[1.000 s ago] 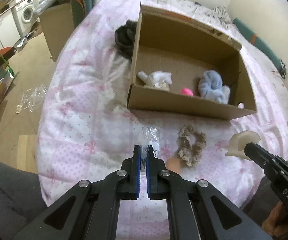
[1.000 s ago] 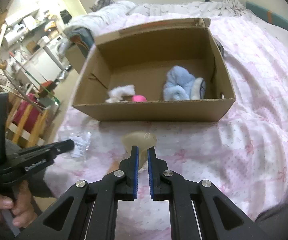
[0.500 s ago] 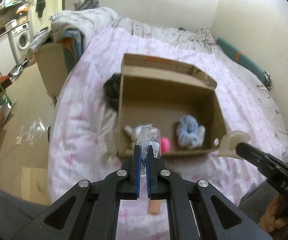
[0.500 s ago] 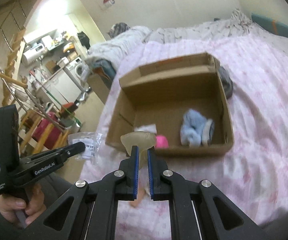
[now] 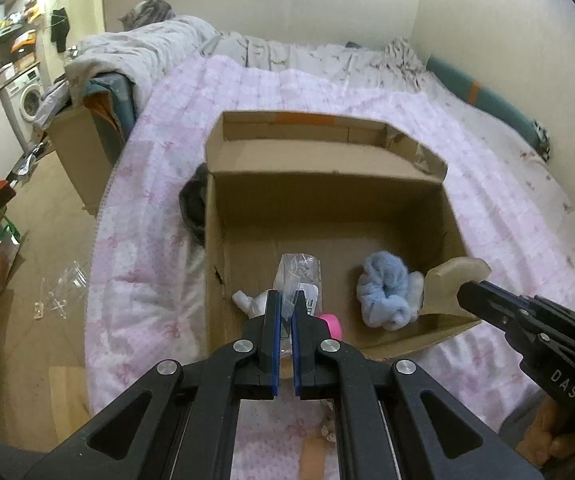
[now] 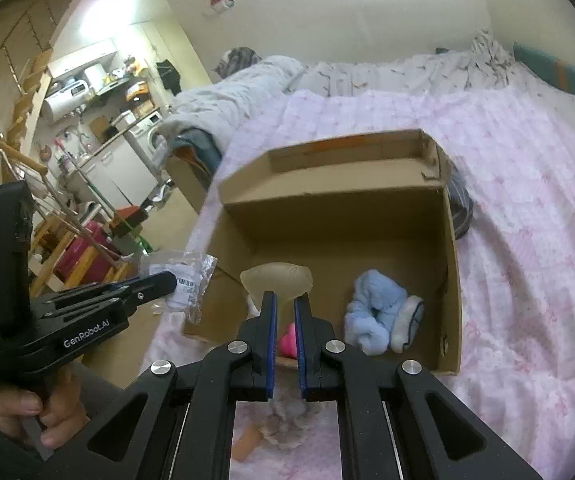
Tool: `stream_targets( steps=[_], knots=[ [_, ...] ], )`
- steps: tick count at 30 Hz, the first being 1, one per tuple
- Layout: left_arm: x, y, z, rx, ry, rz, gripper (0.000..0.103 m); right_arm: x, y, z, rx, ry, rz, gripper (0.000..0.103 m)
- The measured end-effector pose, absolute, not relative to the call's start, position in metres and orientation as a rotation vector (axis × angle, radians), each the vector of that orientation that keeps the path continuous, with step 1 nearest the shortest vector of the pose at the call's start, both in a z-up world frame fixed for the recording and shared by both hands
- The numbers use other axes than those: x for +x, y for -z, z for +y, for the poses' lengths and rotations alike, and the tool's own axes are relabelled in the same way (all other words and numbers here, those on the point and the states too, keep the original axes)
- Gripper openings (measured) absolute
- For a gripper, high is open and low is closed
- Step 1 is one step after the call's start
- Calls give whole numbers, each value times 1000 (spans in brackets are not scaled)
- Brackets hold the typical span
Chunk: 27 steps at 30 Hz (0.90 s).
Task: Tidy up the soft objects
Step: 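Carry the plastic bag and tan pad into the box with both grippers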
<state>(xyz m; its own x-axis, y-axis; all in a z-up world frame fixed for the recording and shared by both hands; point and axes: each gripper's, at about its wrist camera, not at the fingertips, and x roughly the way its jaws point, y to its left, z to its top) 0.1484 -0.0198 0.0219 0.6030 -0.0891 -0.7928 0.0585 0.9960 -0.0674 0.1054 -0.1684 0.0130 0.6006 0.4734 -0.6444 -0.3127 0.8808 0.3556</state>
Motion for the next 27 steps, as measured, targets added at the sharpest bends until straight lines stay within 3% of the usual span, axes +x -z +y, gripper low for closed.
stream_targets(
  steps=[9, 27],
  knots=[
    [158, 18, -27, -12, 85, 957, 5, 123, 38, -178, 247, -402, 886, 10],
    [161, 30, -16, -86, 79, 975, 5, 136, 59, -167, 245, -405, 946, 11]
  ],
)
